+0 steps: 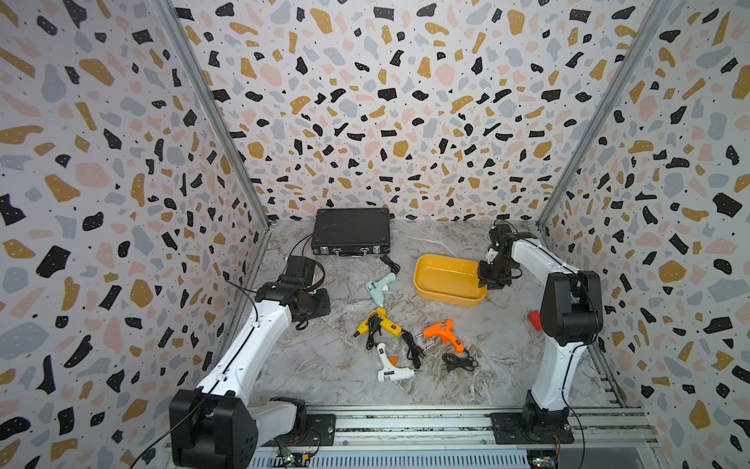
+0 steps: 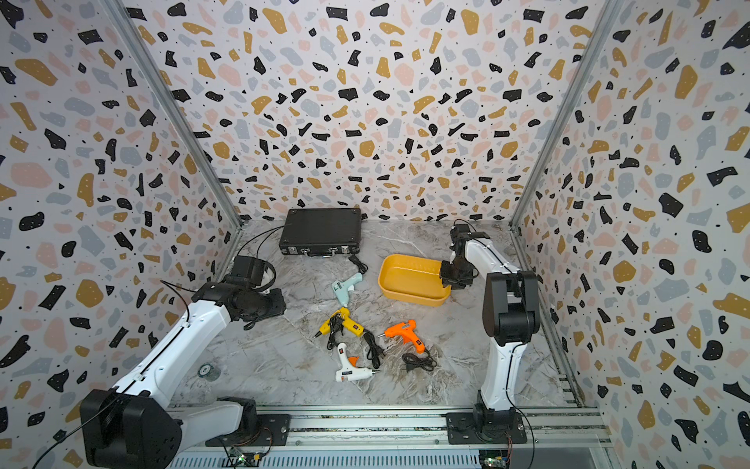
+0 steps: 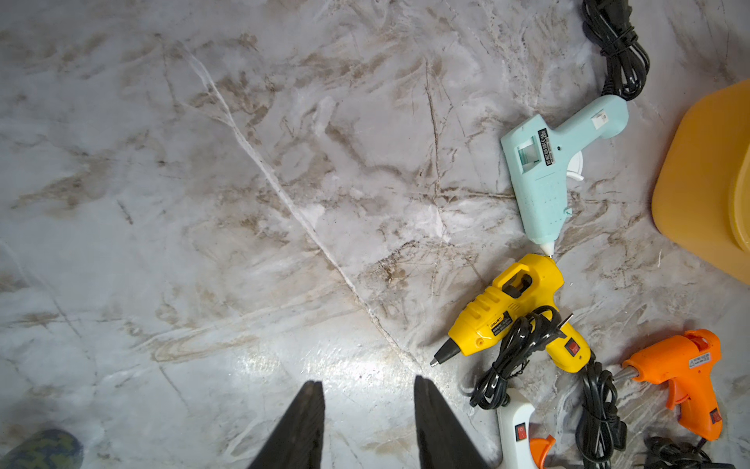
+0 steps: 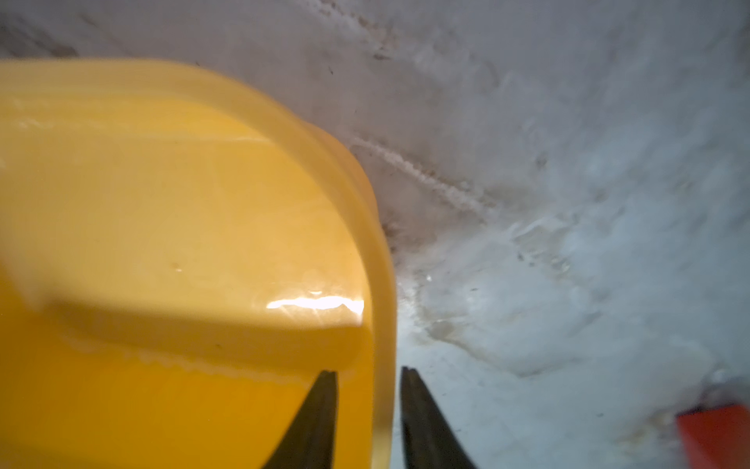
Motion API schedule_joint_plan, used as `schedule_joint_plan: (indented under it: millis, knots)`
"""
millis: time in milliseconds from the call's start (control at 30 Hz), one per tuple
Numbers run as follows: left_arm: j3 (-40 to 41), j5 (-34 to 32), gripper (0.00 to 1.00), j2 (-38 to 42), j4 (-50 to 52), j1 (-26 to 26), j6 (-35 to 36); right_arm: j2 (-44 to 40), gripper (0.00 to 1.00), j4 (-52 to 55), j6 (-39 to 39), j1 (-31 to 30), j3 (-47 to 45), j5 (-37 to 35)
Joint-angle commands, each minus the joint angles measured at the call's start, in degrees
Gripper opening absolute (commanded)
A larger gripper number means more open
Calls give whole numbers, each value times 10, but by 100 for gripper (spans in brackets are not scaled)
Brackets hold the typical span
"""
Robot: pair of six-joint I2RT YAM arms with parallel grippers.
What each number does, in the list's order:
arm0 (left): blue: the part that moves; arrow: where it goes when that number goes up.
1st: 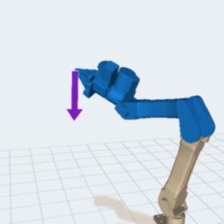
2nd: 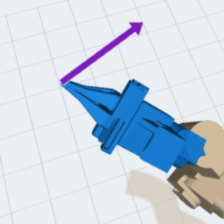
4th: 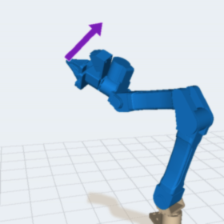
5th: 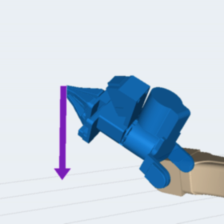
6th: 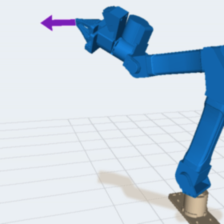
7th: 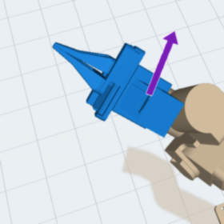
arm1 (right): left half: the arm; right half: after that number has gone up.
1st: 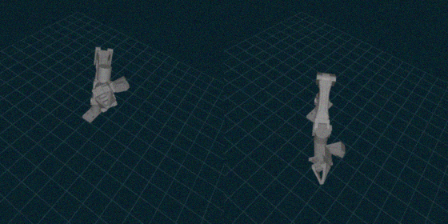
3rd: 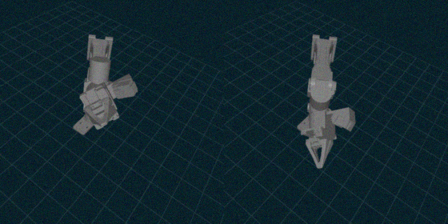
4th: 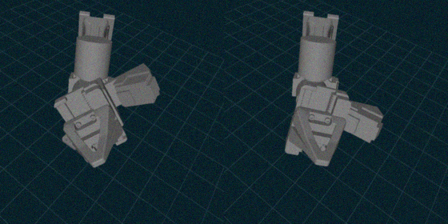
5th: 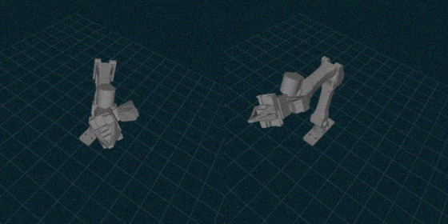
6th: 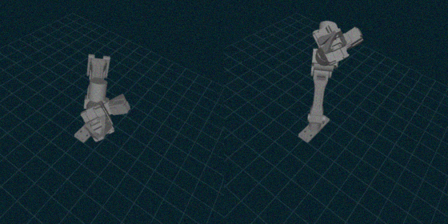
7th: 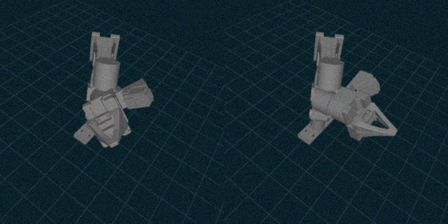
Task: Put the hot melt glue gun into the storage box
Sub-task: Move the storage box to the center of the board, then pick up the hot melt adhesive gun from the center of the board.
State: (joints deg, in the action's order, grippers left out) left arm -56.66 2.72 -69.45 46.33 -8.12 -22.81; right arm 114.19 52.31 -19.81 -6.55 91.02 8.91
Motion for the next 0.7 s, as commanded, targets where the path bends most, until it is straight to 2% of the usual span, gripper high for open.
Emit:
schedule_joint_plan:
  millis: [0,100,300,500,667]
  knots:
    - [4,5,44,5,0,-4,-7,-63,48,11,4,-5,8,16]
    - [2,1,46,11,7,-7,-8,-137,57,16,26,-19,-2,6]
    - [20,6,46,19,-6,-11,-16,-248,60,51,66,-91,-100,5]
    - [54,26,46,15,-38,-12,-38,-267,61,19,74,-186,-230,-5]
    - [53,33,46,9,-42,-15,-39,-244,62,0,72,-216,-250,-8]
